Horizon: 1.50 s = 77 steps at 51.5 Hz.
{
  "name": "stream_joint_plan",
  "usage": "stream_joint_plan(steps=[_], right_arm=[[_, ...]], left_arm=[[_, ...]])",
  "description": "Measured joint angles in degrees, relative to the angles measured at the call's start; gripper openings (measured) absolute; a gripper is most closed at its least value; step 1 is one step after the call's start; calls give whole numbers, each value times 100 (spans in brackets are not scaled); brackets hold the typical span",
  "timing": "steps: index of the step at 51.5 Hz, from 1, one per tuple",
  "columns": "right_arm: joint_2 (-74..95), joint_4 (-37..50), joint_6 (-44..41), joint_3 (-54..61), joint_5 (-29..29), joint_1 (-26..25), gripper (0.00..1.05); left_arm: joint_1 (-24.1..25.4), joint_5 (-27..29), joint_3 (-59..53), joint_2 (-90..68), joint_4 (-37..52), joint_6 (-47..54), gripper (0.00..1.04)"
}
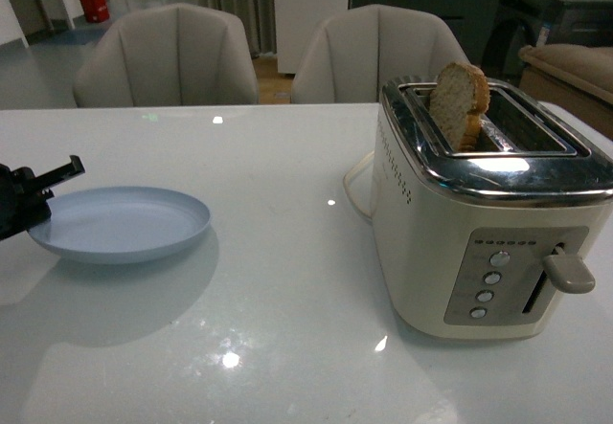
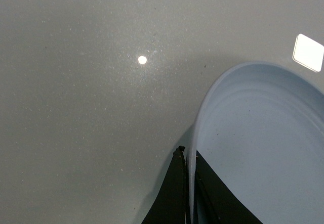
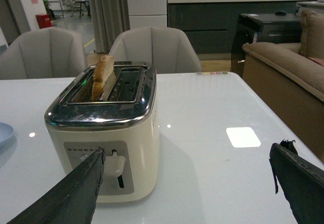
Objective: Left arm holds plate, right arm toasts bread
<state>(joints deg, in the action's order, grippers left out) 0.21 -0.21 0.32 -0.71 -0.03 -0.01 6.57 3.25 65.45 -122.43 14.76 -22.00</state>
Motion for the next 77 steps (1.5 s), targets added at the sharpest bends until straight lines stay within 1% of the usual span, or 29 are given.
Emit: stream_joint_plan(steps=[4,7,8,10,16,17,21,24,26,28,31,40,45,56,57,58,59,61,64,66,67,73,76,77], right_arm=[[0,0,0,0,2,0,98],[0,0,0,0,2,0,98],[0,0,0,0,2,0,98],[0,0,0,0,0,0,98],[0,0,0,0,0,0,98],[0,0,0,0,0,0,98],[0,0,0,0,0,0,98],[0,0,0,0,0,0,98],[0,0,0,0,0,0,98],[0,2,0,0,2,0,98],[0,0,0,0,0,0,98],[0,0,0,0,0,0,98],[0,0,0,0,0,0,98],[0,0,0,0,0,0,98],[0,0,0,0,0,0,98],[0,0,0,0,0,0,98],[0,0,0,0,0,0,98],[0,0,0,0,0,0,98],[0,-2,0,0,0,0,98],[0,-2,0,0,2,-2,98],[0,0,0,0,0,0,98],[0,2,0,0,0,0,98],[0,-2,0,0,0,0,98],[0,-2,0,0,2,0,98]], left_arm=[[2,13,-11,0,24,44,3],[2,22,-166,0,179,256,3],[4,24,-195,2,192,317,10],[17,35,-321,2,240,450,35],[-26,35,-391,44,293,726,100],[-37,44,-391,44,291,758,98],[-55,39,-391,46,280,850,98],[-81,-227,-407,249,208,581,98],[-151,-476,-514,787,463,525,98],[-243,-568,-584,1386,492,557,98],[-326,-800,-846,2109,286,562,98],[-400,-918,-1117,2927,221,538,98],[-413,-1040,-1121,3462,-17,540,98],[-433,-1038,-1139,3768,-111,549,98],[-446,-979,-1176,3779,44,608,97],[-479,-920,-1248,3781,273,649,96],[-544,-741,-1425,3805,809,780,93],[-573,-514,-1665,3888,1276,992,87],[-619,-378,-2087,4063,1832,1296,80],[-654,-365,-2490,4264,2192,1554,73],[-682,-365,-2750,4411,2400,1679,67],[-678,-343,-3276,4883,2597,1952,51],[-673,-337,-3578,5174,2717,2026,40],[-673,-337,-3628,5217,2734,2044,38]])
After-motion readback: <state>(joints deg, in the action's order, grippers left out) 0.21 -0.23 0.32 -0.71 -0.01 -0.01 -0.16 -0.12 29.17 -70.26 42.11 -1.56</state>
